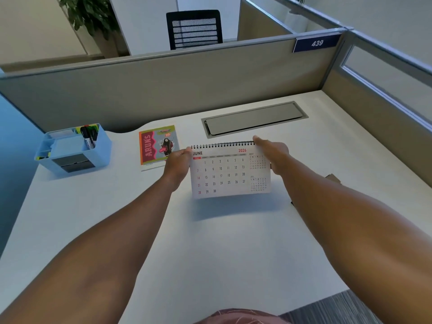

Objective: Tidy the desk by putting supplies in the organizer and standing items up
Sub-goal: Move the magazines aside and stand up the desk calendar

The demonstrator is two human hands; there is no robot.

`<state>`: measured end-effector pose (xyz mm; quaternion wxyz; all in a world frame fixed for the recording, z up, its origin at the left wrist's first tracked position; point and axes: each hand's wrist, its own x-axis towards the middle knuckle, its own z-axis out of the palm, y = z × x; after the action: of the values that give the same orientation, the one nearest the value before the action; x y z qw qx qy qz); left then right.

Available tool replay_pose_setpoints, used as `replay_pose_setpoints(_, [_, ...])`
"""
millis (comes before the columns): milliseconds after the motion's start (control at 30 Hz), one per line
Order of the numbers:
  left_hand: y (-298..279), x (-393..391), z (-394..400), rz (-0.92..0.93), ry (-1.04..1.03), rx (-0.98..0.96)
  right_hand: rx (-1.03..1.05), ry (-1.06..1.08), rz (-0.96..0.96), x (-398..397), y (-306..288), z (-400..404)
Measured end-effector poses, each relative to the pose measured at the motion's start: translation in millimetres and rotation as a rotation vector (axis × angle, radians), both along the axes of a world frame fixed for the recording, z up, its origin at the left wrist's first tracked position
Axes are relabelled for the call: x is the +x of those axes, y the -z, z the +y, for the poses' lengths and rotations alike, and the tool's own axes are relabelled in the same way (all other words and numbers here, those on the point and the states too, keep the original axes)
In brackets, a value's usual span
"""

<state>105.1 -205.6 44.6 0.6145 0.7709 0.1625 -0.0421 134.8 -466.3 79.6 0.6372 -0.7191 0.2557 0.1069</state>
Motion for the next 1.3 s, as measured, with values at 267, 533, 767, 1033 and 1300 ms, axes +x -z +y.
replay_pose_setpoints(267, [3.2, -5.6, 7.9, 0.01, -0.047, -0.062, -0.074, -0.05, -0.07, -4.9, 7.7, 5.0])
replay_pose_setpoints(533, [14.2, -15.5, 7.4, -0.075, -0.095, 0.047, -0.147, -0.079, -0.067, -11.9, 20.3, 5.0])
replay_pose_setpoints(767, [16.6, -16.7, 9.3, -0.07, -0.16, 0.071, -0.153, -0.116, -0.138, -20.5, 28.3, 4.5])
replay_pose_setpoints(1033, [13.1, -19.1, 13.7, -0.086, -0.128, -0.049, -0.029, -0.086, -0.159, -25.3, 34.5, 6.6])
replay_pose_setpoints(1300, [2.7, -12.7, -6.0, -0.013, -0.129, -0.293, 0.004, -0.024, -0.125, -15.6, 34.4, 4.0])
